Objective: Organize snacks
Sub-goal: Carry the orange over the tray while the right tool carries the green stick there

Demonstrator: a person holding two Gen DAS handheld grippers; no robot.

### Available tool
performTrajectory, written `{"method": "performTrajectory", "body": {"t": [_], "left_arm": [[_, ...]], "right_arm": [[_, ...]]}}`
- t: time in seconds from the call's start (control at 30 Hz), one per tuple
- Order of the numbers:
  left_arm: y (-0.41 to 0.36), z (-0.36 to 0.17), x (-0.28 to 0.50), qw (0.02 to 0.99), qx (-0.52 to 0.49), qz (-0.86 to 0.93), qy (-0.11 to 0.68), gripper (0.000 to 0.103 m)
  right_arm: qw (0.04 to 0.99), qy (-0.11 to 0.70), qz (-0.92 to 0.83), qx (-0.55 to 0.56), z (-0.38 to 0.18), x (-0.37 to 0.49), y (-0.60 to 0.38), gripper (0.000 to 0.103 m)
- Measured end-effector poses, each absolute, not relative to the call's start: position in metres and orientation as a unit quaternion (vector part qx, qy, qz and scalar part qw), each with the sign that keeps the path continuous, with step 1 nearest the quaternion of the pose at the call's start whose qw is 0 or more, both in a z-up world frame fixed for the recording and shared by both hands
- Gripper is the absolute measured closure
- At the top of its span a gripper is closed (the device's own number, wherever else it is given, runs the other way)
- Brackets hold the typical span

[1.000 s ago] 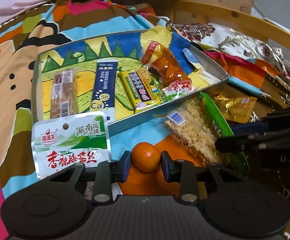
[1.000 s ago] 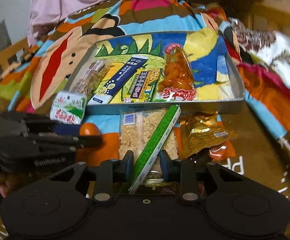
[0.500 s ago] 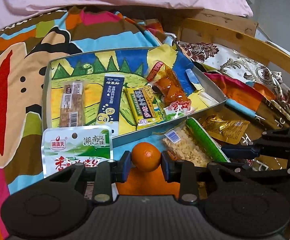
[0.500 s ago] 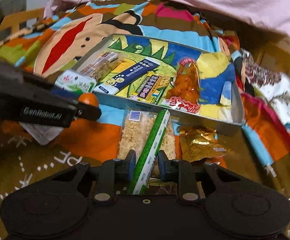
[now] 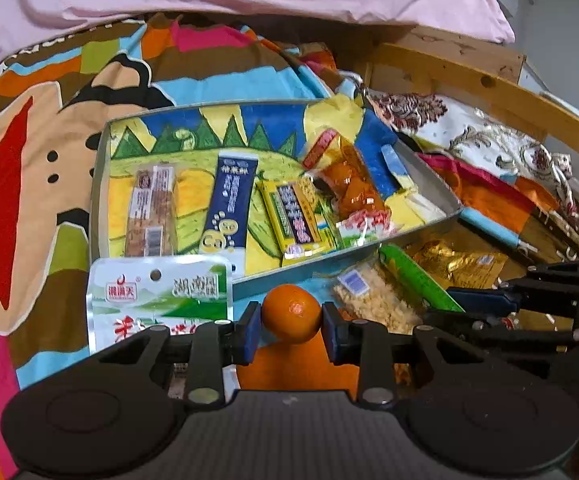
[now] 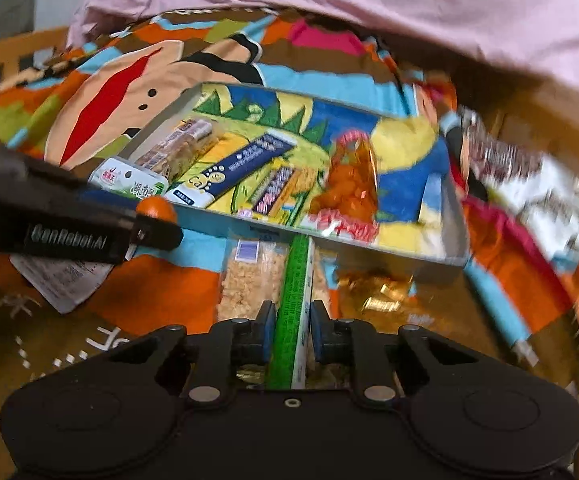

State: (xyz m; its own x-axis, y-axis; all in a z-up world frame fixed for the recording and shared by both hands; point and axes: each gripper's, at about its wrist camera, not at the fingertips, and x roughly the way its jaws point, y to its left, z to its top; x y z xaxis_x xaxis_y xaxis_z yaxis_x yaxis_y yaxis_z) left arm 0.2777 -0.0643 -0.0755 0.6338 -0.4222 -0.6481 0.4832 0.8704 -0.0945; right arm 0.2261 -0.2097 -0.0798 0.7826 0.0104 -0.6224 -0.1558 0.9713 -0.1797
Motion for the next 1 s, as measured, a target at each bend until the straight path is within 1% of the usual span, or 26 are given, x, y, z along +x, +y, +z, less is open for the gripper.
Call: {"method": "performTrajectory", "body": {"t": [0.17,0.3,0.4,0.57,0.7,0.9,1.0], "left_arm": [[-0.061,-0.066,0.281,0.913,0.024,-0.245,0.324,0.068],[-0.057,-0.06,0.289,0.92,0.008,-0.236,0.313,0.068],[-0.053,-0.06,0.293,0.922,-0.004,-0.23,0.312,0.068],[-0.048,-0.061,0.296,0.922,-0.013,-0.226,0.313,0.068],[-0.048,-0.057,0.298,0.924,-0.018,-0.225,0.307,0.068],[-0.045,-0.047,0.318,0.936,-0.028,-0.212,0.281,0.068],[-0.044,-0.048,0.331,0.94,-0.028,-0.201,0.275,0.068]], "right_arm": [[0.944,0.291,0.04,-0.153,-0.073,0.221,-0.203,0.084],[0.938,0.285,0.036,-0.192,-0.075,0.22,-0.195,0.085],[0.931,0.273,0.03,-0.241,-0.076,0.214,-0.183,0.085],[0.911,0.22,0.032,-0.347,-0.078,0.193,-0.161,0.084],[0.907,0.169,0.032,-0.384,-0.074,0.188,-0.156,0.084],[0.924,0.11,0.033,-0.366,-0.06,0.226,-0.165,0.084],[0.94,0.109,0.034,-0.322,-0.054,0.259,-0.172,0.084]]}}
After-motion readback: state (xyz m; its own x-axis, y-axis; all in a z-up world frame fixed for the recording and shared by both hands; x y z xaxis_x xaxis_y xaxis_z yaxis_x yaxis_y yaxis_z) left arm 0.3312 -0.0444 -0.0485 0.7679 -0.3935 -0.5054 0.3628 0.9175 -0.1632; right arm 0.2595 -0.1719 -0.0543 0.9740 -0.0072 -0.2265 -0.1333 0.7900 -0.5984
